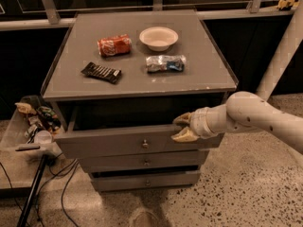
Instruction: Open top drawer
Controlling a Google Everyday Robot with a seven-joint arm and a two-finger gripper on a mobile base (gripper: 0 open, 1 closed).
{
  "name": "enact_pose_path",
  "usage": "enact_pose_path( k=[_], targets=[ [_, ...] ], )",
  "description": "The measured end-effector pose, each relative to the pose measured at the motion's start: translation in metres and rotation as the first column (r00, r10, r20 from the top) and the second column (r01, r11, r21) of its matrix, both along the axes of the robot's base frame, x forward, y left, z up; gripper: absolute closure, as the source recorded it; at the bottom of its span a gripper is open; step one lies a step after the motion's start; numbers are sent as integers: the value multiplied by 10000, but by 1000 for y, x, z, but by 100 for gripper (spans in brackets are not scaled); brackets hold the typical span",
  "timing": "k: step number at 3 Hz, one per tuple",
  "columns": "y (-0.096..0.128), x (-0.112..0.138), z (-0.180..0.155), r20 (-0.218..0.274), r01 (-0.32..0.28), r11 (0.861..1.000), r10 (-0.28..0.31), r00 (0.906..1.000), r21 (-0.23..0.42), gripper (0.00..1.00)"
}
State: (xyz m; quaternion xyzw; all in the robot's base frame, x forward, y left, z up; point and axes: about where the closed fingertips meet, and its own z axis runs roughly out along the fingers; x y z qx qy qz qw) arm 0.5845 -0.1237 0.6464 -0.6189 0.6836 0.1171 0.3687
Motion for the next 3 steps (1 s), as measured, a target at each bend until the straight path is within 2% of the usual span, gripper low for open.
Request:
enact_pose_path(
  k=[2, 3],
  targets=[
    [0, 0, 0, -1, -1, 10000, 1, 10000, 0, 22],
    [0, 0, 0, -1, -1, 10000, 1, 10000, 0, 25]
  ],
)
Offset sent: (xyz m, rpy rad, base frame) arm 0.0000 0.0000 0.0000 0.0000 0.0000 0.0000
